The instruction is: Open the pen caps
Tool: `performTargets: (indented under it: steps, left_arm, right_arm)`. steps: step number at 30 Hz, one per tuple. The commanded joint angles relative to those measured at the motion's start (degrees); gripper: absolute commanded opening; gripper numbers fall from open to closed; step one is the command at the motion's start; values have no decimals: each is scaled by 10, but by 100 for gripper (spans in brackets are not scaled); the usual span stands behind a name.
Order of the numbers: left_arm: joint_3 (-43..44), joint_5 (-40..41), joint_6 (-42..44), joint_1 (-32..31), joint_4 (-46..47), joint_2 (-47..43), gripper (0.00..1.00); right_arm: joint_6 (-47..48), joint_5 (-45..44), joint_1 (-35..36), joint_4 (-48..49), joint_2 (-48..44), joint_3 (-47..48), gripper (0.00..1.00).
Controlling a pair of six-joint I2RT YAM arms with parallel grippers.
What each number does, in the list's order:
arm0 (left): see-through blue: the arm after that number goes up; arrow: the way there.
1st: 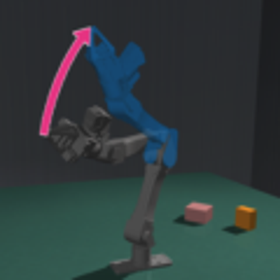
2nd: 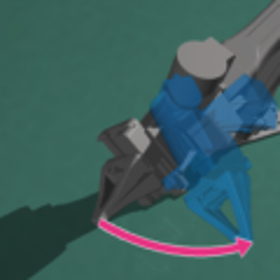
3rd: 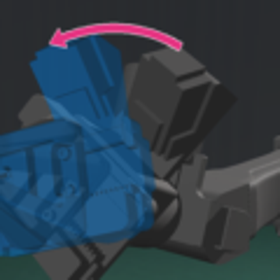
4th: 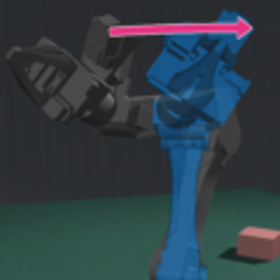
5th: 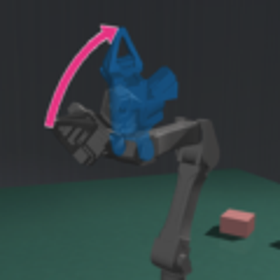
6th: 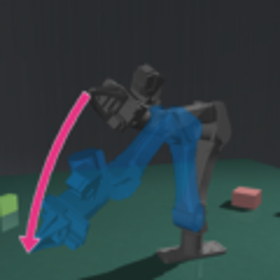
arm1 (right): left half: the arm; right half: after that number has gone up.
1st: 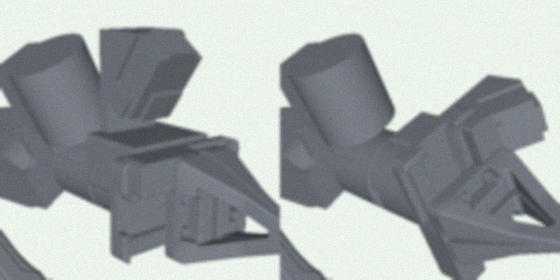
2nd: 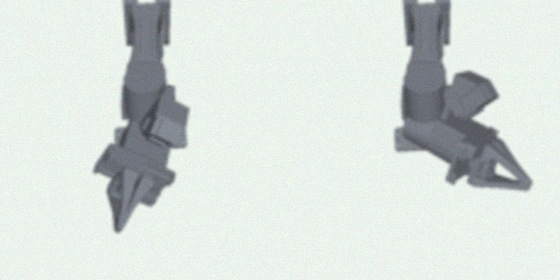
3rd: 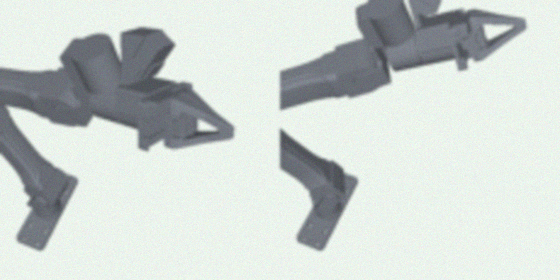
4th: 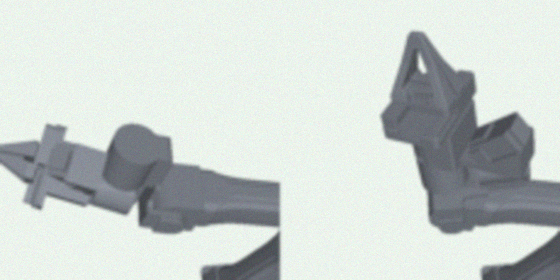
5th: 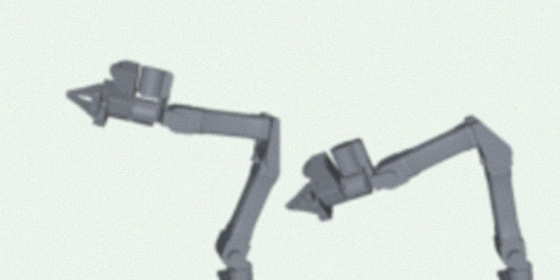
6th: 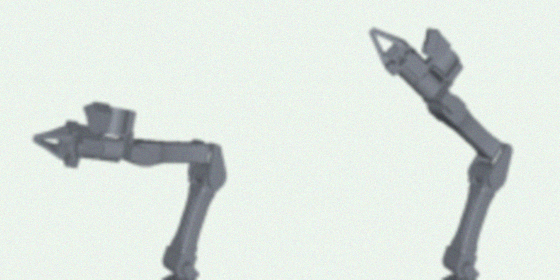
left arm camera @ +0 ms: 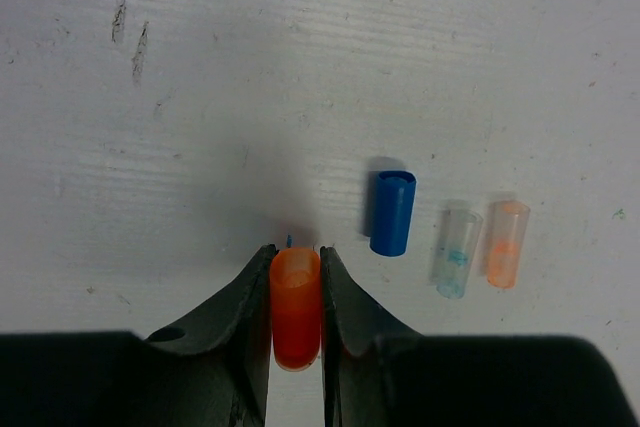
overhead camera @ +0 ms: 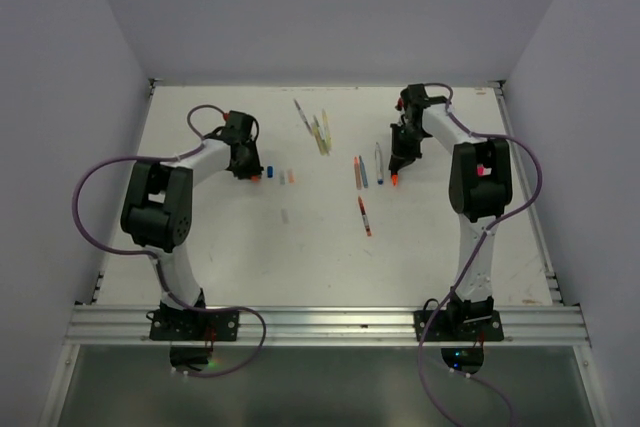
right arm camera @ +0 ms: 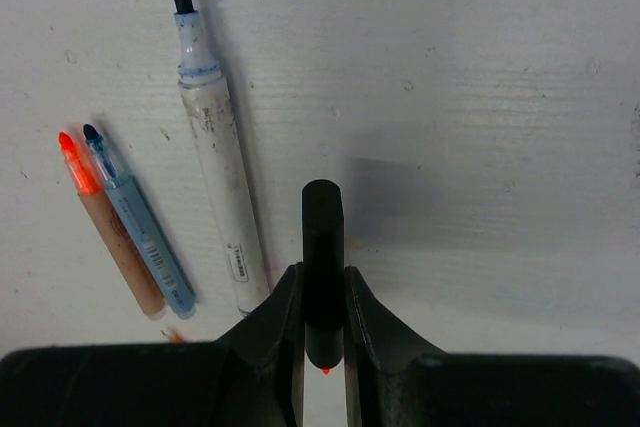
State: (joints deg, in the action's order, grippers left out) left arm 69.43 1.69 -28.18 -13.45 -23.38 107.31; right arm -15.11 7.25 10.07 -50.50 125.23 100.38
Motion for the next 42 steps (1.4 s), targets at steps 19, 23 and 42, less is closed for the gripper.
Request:
performTargets:
  steps: [19,23,42]
  left_arm:
    - [-30,-13,-11,30,44,-3,42]
    - [-41,-14,-15,32,51,-12,46]
    - [-27,-4,-49,38,18,-117,67]
  right_arm:
    - [4,15,0,70,-17,-31,40]
    - [11,2,0,59,-23,-11,45]
    - [23,-58,68,15,56,273,57]
